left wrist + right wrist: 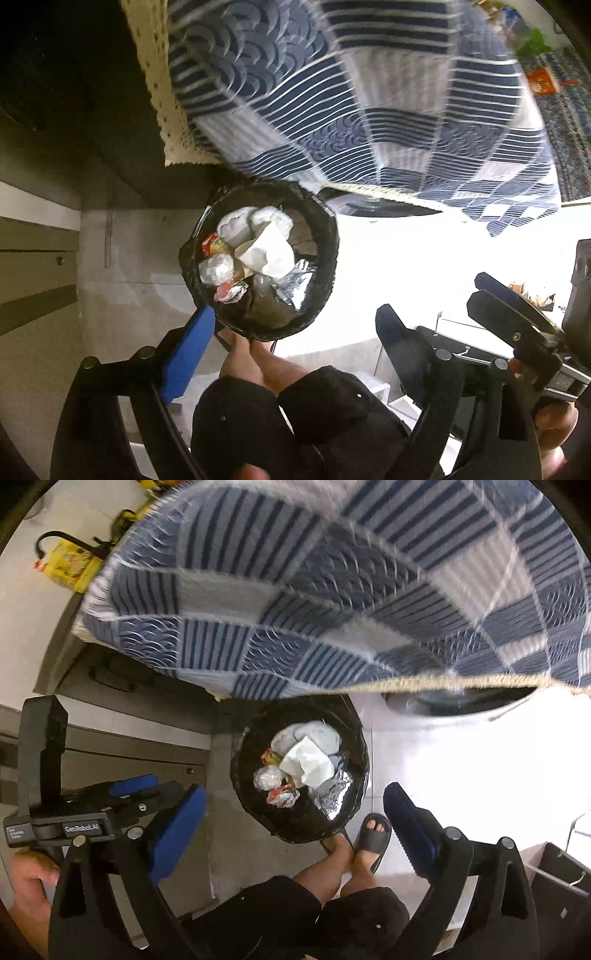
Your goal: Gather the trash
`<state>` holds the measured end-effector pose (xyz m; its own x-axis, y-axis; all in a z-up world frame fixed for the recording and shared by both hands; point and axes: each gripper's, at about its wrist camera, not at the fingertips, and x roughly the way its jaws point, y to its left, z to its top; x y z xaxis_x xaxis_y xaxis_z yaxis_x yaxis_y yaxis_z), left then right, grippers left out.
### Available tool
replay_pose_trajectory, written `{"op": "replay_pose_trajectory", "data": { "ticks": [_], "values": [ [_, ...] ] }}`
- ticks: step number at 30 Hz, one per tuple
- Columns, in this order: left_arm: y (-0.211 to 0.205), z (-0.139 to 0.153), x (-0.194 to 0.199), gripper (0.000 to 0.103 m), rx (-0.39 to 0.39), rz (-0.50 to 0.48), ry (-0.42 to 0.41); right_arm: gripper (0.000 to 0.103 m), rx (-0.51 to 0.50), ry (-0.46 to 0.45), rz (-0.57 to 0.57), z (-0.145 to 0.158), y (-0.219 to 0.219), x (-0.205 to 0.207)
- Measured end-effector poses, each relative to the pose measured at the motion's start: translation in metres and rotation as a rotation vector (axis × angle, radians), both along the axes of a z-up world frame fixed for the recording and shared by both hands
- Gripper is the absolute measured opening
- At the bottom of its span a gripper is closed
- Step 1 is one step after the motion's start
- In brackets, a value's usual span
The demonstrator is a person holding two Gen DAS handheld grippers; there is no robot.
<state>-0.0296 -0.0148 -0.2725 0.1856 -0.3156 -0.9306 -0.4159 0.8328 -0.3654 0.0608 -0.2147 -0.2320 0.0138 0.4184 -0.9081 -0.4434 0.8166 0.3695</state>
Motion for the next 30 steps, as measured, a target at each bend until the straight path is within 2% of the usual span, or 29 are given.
{"op": "replay_pose_trajectory", "data": {
  "ticks": [5,8,9,12,21,30],
  "values": [
    [-0.013,0.047,-0.002,0.086,0.077,0.011,-0.078,0.098,0.039,-0.089,0.008,0.047,-0.016,0.001],
    [-0.018,0.074,-0.003,0.095,0.076,0.028,-0.089,0.098,0.051,-0.141,-0.025,0.077,-0.031,0.003],
    [-0.021,0.088,-0.004,0.096,0.075,0.035,-0.118,0.098,0.06,-0.167,-0.032,0.091,-0.037,0.003],
    [-0.032,0.121,-0.004,0.096,0.145,0.017,-0.165,0.098,0.085,-0.235,-0.044,0.124,-0.05,0.002],
    [-0.058,0.212,-0.001,0.096,0.252,-0.032,-0.319,0.098,0.149,-0.396,-0.076,0.209,-0.08,0.005],
    [-0.061,0.281,0.0,0.096,0.348,-0.016,-0.447,0.098,0.209,-0.477,-0.073,0.261,-0.093,0.013]
  ]
}}
